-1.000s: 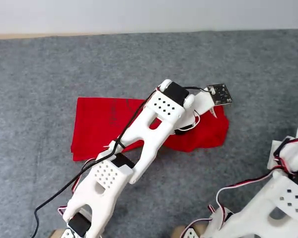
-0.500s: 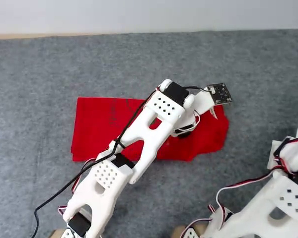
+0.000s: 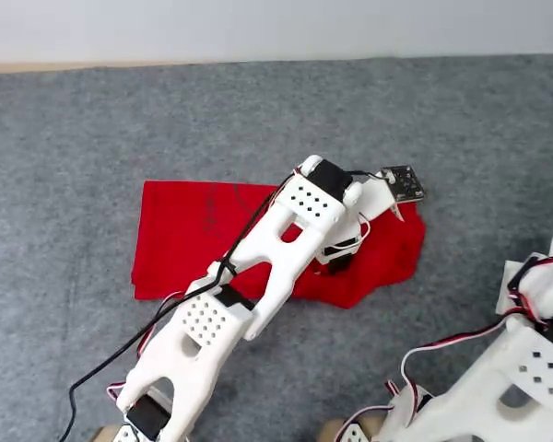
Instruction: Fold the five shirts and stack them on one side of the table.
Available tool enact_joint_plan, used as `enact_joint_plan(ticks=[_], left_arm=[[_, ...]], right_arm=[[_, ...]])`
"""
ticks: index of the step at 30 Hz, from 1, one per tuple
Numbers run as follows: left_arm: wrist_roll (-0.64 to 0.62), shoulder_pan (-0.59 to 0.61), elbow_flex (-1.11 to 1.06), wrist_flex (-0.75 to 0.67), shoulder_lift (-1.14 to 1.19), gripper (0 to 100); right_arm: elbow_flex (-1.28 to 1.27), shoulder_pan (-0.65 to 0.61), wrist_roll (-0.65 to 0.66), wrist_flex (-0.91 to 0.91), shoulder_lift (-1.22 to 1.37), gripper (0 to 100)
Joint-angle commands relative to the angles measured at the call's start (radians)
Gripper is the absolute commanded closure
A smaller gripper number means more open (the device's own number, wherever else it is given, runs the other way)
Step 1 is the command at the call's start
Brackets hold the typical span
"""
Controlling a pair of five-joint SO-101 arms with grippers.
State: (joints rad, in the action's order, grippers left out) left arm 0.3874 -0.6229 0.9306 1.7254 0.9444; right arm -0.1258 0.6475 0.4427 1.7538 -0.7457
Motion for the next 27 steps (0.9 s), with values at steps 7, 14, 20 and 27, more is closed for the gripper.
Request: enact_joint_plan(ticks=[7,14,20,27], left_arm=[[-0.069,-0.003,0.289,0.008,-0.009,81],[-0.103,0.008,0.361,0.005,-0.008,81],[-0.103,0.12,0.378,0.032,-0.037,81],[-0.176,0.308,0.269,0.032,-0.249,81]], right_arm=[[0.0,-0.005,0.011,0.036,-0.016,99.0],[0.0,-0.005,0.011,0.036,-0.016,99.0],[0.0,-0.012,0.011,0.036,-0.007,99.0],[0.002,-0.206,0.006,0.035,0.087,99.0]])
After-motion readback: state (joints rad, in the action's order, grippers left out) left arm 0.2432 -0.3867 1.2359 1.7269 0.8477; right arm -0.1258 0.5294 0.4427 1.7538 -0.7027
